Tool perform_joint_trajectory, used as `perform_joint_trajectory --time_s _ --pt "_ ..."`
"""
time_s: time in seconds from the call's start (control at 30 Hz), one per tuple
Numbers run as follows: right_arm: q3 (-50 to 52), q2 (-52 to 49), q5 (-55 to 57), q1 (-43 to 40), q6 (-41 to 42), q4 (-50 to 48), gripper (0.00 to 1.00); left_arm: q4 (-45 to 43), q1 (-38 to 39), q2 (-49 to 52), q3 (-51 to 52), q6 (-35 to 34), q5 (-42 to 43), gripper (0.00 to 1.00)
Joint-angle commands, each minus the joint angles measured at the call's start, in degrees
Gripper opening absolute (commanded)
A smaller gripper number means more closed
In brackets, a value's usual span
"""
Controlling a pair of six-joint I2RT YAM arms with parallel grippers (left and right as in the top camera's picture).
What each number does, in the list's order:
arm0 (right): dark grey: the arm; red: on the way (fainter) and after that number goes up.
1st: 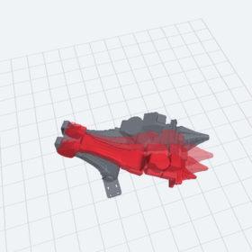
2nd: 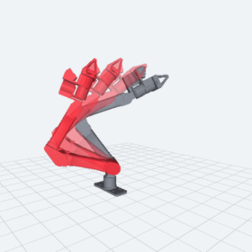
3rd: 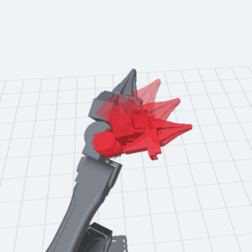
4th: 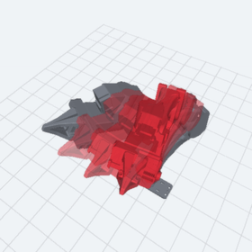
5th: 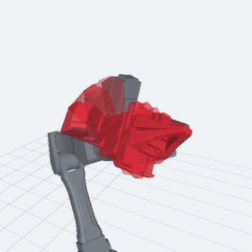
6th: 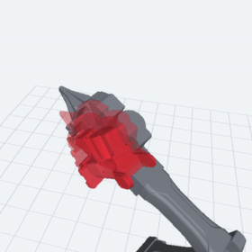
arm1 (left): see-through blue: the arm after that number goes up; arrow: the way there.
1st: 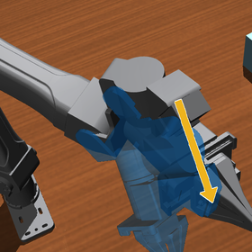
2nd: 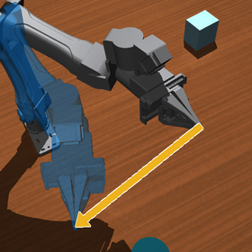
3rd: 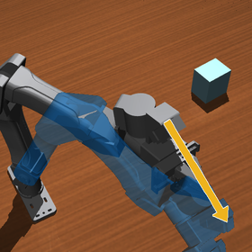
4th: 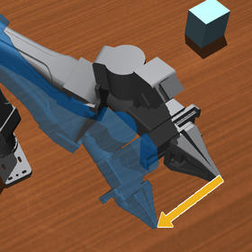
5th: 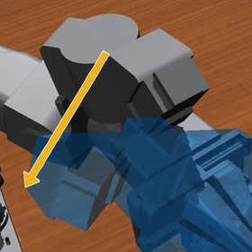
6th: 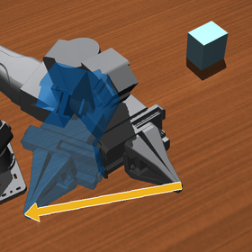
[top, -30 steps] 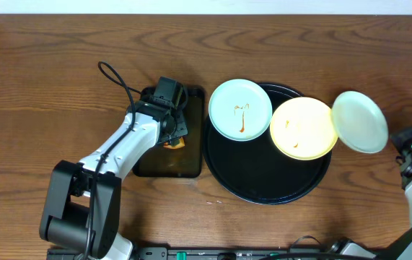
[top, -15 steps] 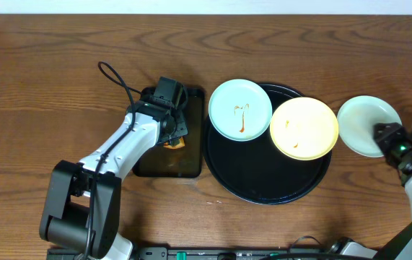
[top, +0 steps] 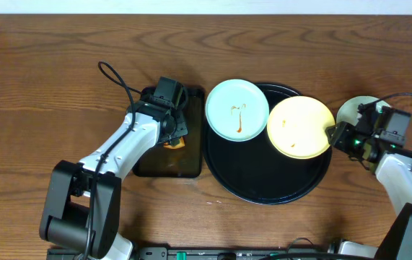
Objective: Clean dirty plates on tray and stack at the side
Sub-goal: 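Set the pale green plate down right of the round tray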
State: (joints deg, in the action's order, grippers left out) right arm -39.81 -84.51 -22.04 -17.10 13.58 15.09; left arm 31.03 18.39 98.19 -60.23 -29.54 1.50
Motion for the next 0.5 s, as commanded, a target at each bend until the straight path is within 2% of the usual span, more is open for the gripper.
perform_joint_trajectory --time_s 0.0,0.13,0.33,0.47 --pt "-0.57 -0.59 5.75 1.07 1.20 -1.07 0.37 0.02 -0.22 0.20 0.22 1.03 -0.66 0.08" --pt "-0.57 -0.59 5.70 1.07 1.20 -1.11 0.37 0.02 -0.22 0.20 0.22 1.03 -0.66 0.08" --pt "-0.37 -0.94 5.70 1.07 1.18 0.61 0.30 0.00 -0.22 0.20 0.22 1.03 -0.66 0.08" --pt "-0.13 -3.06 5.70 1.07 1.18 -0.11 0.29 0.00 -0.22 0.20 0.22 1.03 -0.66 0.08"
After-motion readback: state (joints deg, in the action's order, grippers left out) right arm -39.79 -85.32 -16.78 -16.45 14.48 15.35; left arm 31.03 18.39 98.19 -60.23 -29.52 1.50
